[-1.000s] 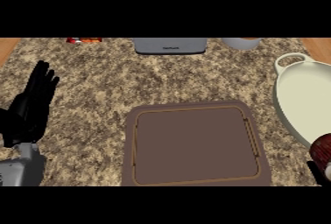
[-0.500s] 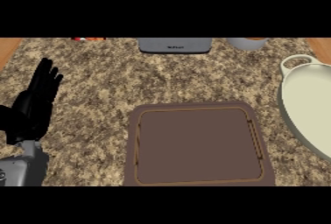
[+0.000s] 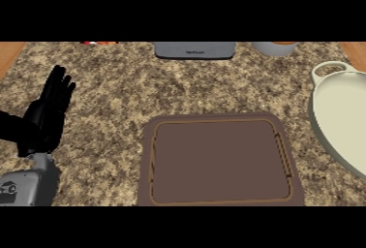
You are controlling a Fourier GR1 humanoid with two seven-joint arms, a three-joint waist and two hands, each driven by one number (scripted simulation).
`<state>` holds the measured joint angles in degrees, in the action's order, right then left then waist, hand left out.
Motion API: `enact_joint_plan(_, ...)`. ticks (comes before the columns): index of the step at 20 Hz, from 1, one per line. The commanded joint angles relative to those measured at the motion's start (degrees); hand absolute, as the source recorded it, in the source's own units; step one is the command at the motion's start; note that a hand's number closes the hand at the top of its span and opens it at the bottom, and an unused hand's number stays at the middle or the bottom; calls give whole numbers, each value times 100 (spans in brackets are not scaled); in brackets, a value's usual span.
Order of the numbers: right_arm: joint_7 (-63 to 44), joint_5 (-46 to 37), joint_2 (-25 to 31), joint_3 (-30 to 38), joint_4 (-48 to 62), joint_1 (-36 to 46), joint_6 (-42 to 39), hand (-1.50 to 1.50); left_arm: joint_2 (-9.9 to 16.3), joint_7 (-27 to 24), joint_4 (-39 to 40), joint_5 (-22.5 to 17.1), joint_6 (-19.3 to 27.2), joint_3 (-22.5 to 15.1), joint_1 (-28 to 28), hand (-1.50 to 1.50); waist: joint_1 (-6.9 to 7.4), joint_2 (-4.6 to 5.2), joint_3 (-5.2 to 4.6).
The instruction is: Pick the cupcake from the tray and place it in the pot
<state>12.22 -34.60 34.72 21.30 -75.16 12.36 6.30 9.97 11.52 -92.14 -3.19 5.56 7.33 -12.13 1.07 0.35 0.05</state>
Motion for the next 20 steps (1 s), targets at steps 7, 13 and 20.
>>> enact_joint_plan(7, 996, 491, -123, 3, 2796, 1061, -678, -150, 18, 314, -323, 4, 41, -26, -53, 0, 4, -7, 5)
enact_joint_plan(13, 1608, 1527, -360, 566, 3351, 1589, -1474, -150, 88, 312, -399, -118, -88, 54, 63, 0, 23, -13, 10)
enact_joint_plan(20, 1969, 2523, 385, 1477, 4221, 1821, -2491, -150, 155, 316, -210, -172, -136, 174, 1, 0, -62, -8, 5)
